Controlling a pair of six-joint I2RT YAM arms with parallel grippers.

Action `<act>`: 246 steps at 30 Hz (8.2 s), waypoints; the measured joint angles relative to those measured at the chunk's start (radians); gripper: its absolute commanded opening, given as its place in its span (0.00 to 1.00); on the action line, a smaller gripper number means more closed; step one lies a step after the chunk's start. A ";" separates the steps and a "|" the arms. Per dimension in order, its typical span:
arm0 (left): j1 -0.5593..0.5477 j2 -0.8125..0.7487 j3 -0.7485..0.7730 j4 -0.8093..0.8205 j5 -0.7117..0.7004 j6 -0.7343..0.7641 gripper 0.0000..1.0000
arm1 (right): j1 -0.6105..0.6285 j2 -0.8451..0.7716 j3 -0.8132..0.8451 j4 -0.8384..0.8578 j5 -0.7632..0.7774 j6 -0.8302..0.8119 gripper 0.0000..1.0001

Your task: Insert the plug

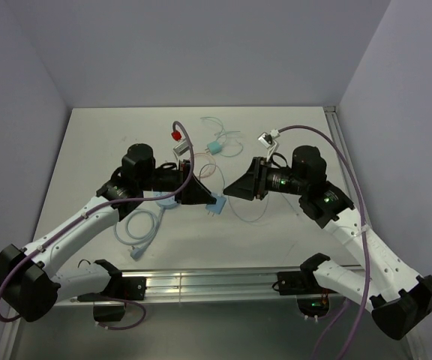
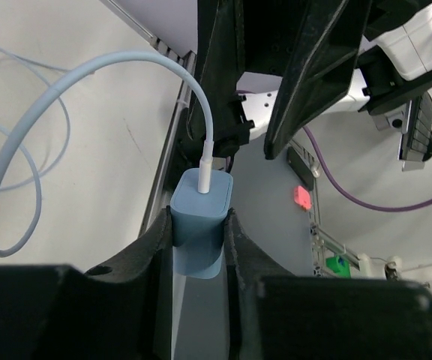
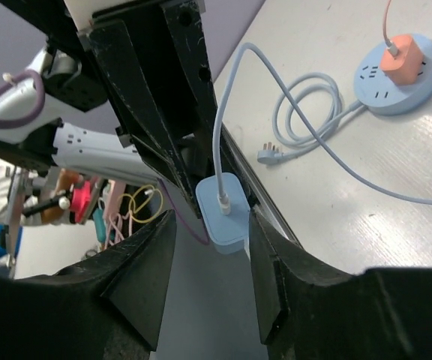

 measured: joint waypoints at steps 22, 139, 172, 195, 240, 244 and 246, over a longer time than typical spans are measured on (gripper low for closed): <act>0.006 -0.009 0.000 -0.079 0.081 0.033 0.00 | 0.105 0.105 -0.001 0.015 -0.014 -0.084 0.48; 0.372 0.143 -0.397 -0.171 -0.855 -0.267 0.00 | 0.347 0.760 0.064 0.333 0.817 0.120 0.00; 0.051 0.334 -0.362 0.084 -0.800 -0.352 0.00 | 0.309 0.981 0.248 0.296 0.784 0.106 0.00; 0.214 -0.111 -0.410 -0.207 -1.033 -0.299 0.05 | 0.344 0.850 0.241 0.312 0.834 -0.029 0.00; 0.424 -0.026 -0.546 0.049 -0.834 -0.326 0.51 | 0.452 1.096 0.489 0.231 1.080 -0.247 0.00; 0.424 0.004 -0.546 0.070 -0.832 -0.326 0.52 | 0.453 1.120 0.513 0.226 1.081 -0.245 0.00; 0.424 0.023 -0.546 0.082 -0.830 -0.326 0.52 | 0.454 1.134 0.531 0.225 1.086 -0.239 0.00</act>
